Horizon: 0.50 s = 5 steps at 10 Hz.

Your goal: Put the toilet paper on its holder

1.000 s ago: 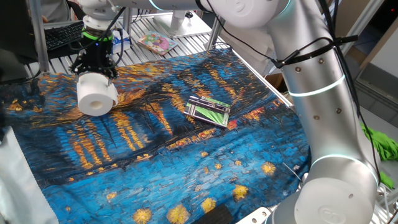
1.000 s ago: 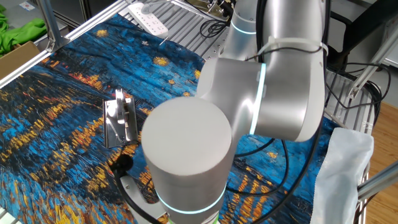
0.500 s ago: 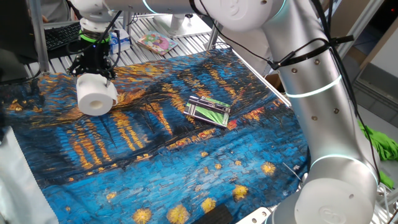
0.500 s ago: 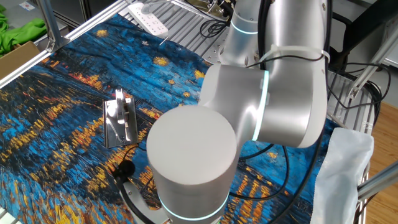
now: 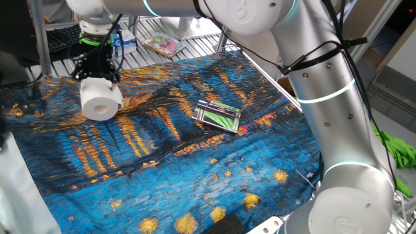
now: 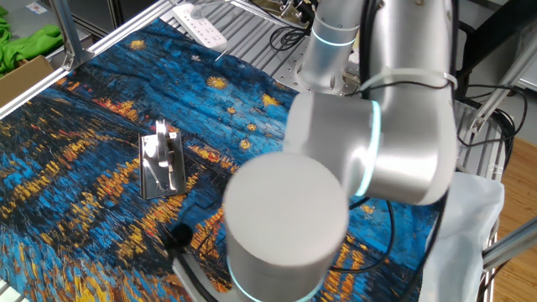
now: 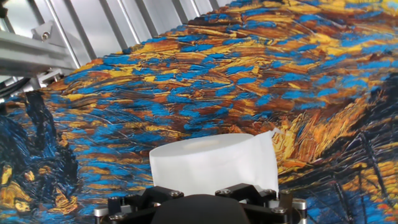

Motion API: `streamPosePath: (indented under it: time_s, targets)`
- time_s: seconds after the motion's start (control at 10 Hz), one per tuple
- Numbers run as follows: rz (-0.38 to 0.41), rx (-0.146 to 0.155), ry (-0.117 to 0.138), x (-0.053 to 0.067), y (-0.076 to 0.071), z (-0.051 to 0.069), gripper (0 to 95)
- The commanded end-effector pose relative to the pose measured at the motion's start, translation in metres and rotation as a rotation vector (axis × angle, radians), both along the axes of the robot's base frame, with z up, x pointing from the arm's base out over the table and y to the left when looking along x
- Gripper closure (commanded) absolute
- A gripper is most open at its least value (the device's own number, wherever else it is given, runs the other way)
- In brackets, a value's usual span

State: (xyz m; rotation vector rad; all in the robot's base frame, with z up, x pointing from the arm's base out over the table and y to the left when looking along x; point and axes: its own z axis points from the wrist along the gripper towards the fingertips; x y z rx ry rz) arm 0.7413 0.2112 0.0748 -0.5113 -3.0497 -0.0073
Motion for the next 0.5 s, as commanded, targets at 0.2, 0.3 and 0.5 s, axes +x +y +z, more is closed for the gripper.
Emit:
streamPosePath:
  time_s: [0.2, 0.3, 0.5]
  targets:
    - [0.011, 0.004, 0.003, -0.0019, -0.0029, 0.0005, 0.0]
    - [0.016, 0.005, 0.002, -0.0028, -0.0054, 0.0004, 0.0]
    - [0.02, 0.007, 0.002, -0.0041, -0.0094, -0.0025, 0.0]
